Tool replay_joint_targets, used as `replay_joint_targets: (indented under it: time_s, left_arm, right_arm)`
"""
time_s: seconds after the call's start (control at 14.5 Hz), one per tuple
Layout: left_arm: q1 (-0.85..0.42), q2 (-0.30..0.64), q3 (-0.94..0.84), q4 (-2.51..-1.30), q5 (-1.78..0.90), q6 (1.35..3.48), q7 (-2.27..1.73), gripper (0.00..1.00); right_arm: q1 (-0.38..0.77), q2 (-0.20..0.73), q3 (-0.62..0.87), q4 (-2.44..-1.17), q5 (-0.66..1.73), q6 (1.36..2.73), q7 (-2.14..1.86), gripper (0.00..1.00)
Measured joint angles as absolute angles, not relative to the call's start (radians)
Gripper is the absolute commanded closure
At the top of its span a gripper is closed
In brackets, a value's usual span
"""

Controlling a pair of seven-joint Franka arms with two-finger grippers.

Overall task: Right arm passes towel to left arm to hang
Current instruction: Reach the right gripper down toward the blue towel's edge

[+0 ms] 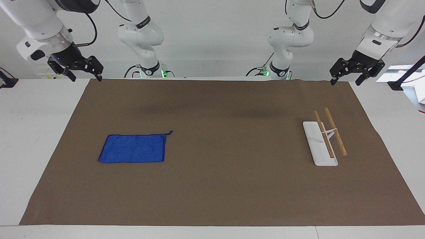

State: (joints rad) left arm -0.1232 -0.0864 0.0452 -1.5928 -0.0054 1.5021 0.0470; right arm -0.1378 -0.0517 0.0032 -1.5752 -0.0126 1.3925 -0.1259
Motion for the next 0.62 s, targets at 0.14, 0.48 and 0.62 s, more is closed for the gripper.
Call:
replay_joint_targets:
  time_s: [0.14, 0.48, 0.62]
  left_arm:
    - [-0.123, -0.086, 0.045, -1.593, -0.005, 1.502, 0.047, 0.0]
    - [-0.123, -0.086, 0.045, -1.593, -0.005, 1.502, 0.047, 0.0]
    - [-0.123, -0.086, 0.045, -1.593, -0.005, 1.502, 0.047, 0.0]
  right_arm:
    - [-0.138, -0.052, 0.003, -1.575, -0.013, 1.393, -0.126, 0.0]
    - [-0.138, -0.052, 0.003, -1.575, -0.012, 1.4, -0.126, 0.0]
    - [-0.137, -0.052, 0.004, -1.577, -0.011, 1.4, -0.126, 0.0]
